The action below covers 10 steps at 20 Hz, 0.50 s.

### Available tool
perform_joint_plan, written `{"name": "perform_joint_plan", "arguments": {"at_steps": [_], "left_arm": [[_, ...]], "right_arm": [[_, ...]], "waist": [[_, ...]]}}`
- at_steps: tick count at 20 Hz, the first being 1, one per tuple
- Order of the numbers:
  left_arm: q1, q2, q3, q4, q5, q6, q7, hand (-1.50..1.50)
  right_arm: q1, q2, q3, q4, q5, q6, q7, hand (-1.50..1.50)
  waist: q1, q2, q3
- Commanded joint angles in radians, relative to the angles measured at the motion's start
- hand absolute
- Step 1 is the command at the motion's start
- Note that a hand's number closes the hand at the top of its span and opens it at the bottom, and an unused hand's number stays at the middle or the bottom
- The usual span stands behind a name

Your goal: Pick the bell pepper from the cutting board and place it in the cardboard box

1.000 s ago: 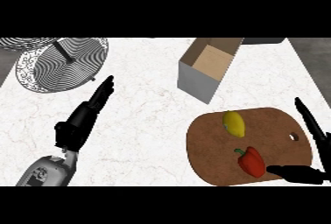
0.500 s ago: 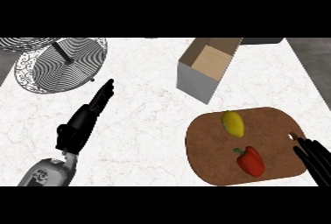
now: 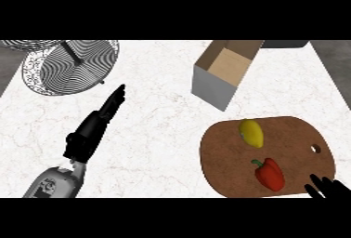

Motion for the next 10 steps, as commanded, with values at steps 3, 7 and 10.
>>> {"name": "perform_joint_plan", "arguments": {"at_steps": [3, 7, 10], "left_arm": [[-0.050, -0.059, -0.007, 0.049, -0.049, 0.005, 0.003, 0.00], [0.002, -0.021, 0.045, 0.045, -0.020, -0.069, -0.057, 0.00], [-0.014, -0.052, 0.065, 0.066, -0.034, -0.079, -0.052, 0.00]], "right_arm": [[-0.057, 0.056, 0.049, -0.108, 0.001, 0.169, 0.166, -1.50], [-0.238, 0.162, 0.074, 0.026, -0.042, 0.234, 0.193, -1.50], [-0.241, 0.208, 0.111, 0.038, 0.041, 0.278, 0.213, -1.50]], "waist": [[0.020, 0.004, 0.003], [0.034, 0.005, 0.004], [0.026, 0.003, 0.004]]}}
